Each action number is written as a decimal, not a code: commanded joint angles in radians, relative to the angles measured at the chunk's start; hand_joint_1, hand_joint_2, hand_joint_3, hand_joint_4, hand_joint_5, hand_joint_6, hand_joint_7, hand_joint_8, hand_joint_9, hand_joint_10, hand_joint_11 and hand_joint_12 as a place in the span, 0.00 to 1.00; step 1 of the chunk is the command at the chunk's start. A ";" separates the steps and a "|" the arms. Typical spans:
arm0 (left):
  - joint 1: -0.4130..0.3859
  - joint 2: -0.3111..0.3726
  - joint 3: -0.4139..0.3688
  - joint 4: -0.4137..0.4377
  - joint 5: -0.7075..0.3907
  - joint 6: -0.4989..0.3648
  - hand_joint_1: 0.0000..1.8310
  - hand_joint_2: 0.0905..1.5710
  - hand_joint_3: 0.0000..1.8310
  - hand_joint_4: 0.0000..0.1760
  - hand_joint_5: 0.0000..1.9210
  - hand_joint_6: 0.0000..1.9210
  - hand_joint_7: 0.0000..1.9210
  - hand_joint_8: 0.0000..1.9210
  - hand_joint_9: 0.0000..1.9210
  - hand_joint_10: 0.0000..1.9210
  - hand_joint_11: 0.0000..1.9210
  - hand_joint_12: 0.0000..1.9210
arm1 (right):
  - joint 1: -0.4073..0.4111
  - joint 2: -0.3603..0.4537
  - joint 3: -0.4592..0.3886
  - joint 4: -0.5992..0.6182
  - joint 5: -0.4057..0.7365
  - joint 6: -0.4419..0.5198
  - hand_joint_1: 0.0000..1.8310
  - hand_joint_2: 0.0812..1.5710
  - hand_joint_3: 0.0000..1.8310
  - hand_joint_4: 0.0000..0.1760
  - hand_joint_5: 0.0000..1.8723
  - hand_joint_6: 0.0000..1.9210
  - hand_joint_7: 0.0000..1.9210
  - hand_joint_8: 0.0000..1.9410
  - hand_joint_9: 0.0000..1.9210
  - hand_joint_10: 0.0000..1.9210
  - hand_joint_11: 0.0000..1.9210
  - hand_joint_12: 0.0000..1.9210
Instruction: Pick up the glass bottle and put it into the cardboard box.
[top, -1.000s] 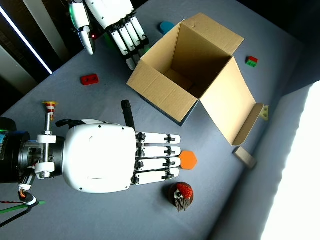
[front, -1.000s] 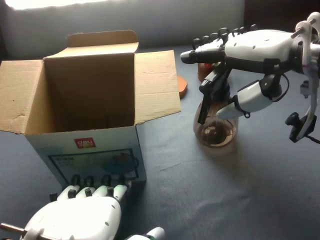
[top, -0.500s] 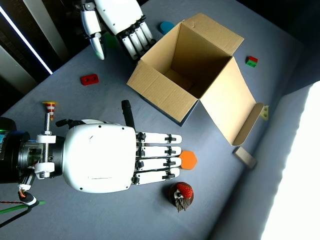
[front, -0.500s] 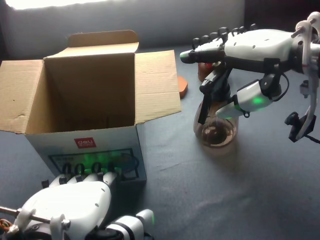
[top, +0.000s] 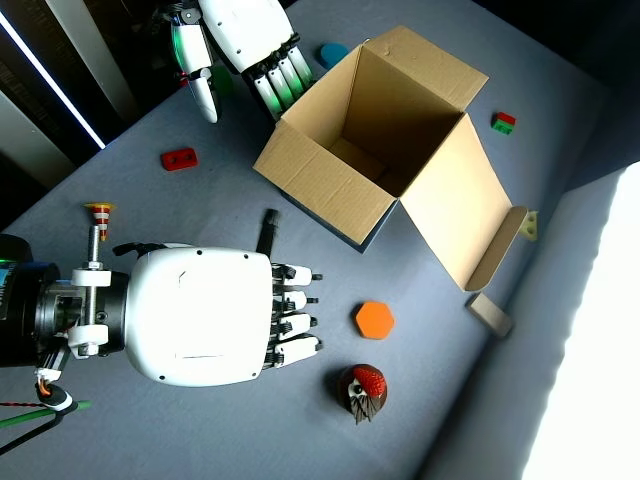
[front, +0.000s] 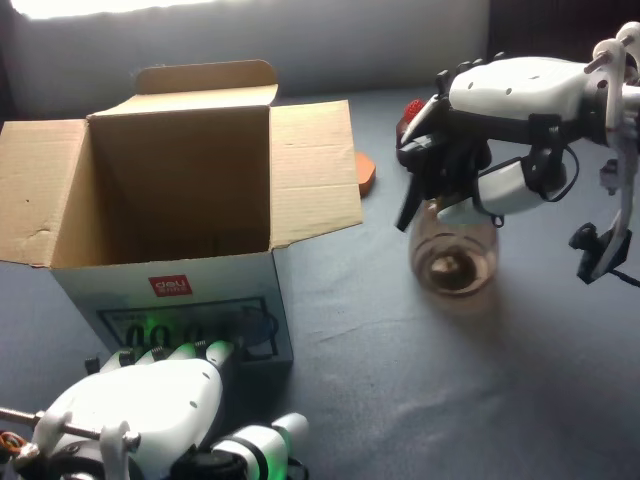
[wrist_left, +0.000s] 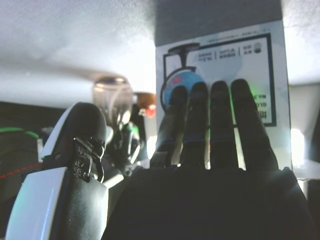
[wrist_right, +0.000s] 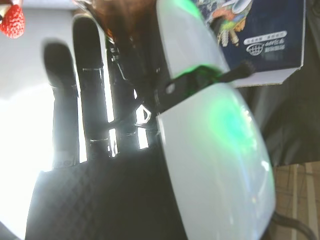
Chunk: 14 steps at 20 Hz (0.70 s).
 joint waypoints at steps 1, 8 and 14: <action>-0.002 -0.003 0.002 0.075 -0.044 -0.004 0.04 0.81 0.00 0.00 0.05 0.00 0.05 0.00 0.04 0.00 0.00 0.12 | 0.023 0.021 -0.007 0.012 0.102 0.011 0.74 0.71 0.00 0.00 0.47 0.61 0.53 0.52 0.41 0.68 0.37 0.80; -0.005 -0.002 0.011 0.075 -0.042 -0.004 0.04 0.81 0.00 0.00 0.04 0.00 0.05 0.00 0.04 0.00 0.00 0.11 | 0.125 0.138 -0.077 0.012 0.134 0.013 0.74 0.72 0.00 0.00 0.44 0.64 0.51 0.54 0.40 0.70 0.36 0.80; -0.007 0.002 0.009 0.075 -0.042 -0.004 0.03 0.81 0.00 0.00 0.04 0.00 0.05 0.00 0.04 0.00 0.00 0.11 | 0.229 0.173 -0.080 0.011 0.193 0.103 0.74 0.72 0.00 0.00 0.44 0.64 0.51 0.55 0.40 0.70 0.35 0.80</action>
